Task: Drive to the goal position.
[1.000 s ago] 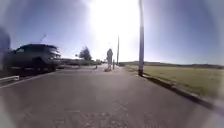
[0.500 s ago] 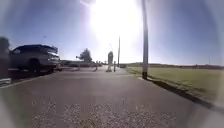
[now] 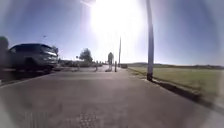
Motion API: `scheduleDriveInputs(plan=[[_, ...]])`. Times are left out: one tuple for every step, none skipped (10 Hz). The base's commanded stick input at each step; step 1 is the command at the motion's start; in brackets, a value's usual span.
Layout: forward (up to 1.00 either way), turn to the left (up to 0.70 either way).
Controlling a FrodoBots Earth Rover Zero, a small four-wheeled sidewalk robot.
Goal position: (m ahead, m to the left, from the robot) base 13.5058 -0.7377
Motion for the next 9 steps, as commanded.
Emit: scheduleDriveInputs(plan=[[1.00, 0.00], [1.00, 0.00], [1.00, 0.00], [1.00, 0.00], [1.00, 0.00], [1.00, 0.00], [1.00, 0.00], [1.00, 0.00], [1.00, 0.00]])
